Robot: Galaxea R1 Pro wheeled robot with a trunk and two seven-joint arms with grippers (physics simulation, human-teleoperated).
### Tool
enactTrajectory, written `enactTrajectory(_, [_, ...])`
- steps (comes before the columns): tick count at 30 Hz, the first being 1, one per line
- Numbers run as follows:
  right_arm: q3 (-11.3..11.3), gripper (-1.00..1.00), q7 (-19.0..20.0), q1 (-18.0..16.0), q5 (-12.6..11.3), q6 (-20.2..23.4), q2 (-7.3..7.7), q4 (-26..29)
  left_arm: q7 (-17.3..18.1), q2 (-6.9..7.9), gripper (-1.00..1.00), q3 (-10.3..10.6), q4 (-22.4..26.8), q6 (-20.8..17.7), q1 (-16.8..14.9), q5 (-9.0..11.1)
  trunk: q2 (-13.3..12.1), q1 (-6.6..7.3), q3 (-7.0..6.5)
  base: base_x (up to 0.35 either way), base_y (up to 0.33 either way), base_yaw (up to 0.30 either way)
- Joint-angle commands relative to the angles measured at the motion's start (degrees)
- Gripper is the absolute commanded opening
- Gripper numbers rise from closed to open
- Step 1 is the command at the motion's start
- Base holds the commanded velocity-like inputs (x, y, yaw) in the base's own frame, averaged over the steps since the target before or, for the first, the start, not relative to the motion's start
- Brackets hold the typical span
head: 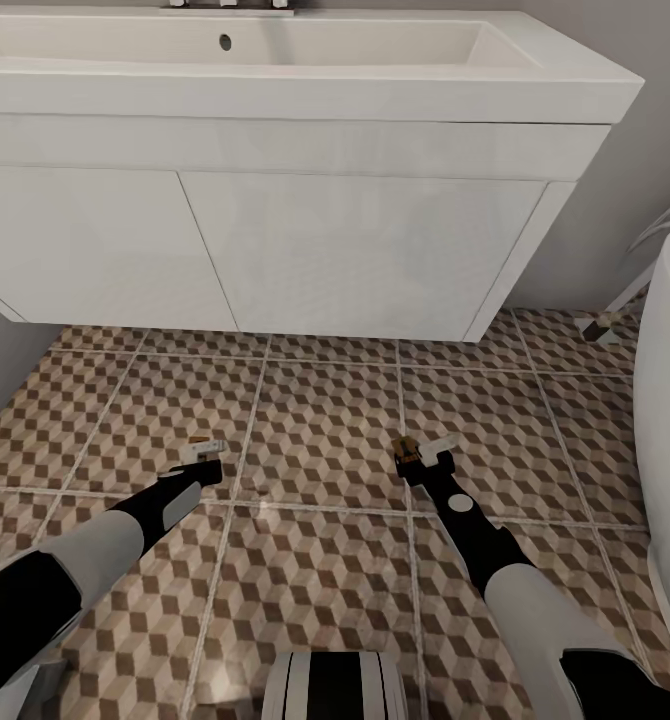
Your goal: Take the four mousetraps from the cabinet in the bathroom and place them on the bathroom floor. Make sure all four end up on the same floor surface, and ensure that at least two of them are either under or directly next to the same bathroom sink.
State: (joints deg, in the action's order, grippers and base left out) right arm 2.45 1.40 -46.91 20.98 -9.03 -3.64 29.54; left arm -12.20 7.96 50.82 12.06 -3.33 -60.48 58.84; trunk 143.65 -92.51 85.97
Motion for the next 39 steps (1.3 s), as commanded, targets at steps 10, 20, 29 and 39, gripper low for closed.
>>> enactTrajectory(10, [0.36,-1.0,0.27,-0.02,0.11,-0.2,-0.02,0.07,-0.63,0.04,-1.0,0.5,0.24,-0.22,0.09,0.05,0.09,-0.15,1.59,0.0,0.0,0.0])
enactTrajectory(20, [0.36,-1.0,0.27,-0.02,0.11,-0.2,-0.05,0.08,-0.63,-0.18,-1.0,0.51,0.24,-0.19,0.1,0.02,0.23,-0.4,4.71,0.0,0.0,0.0])
enactTrajectory(29, [0.36,-1.0,0.27,-0.02,0.13,-0.2,-0.05,0.08,-0.7,-0.39,-1.0,0.51,0.3,-0.19,0.1,-0.09,0.33,-0.61,7.33,0.0,0.0,0.0])
enactTrajectory(39, [0.23,-1.0,0.31,-0.01,0.36,-3.32,0.09,0.44,-0.59,-1.42,-1.0,0.51,0.74,-0.13,0.1,-0.18,0.33,-0.61,7.92,0.0,0.0,0.0])
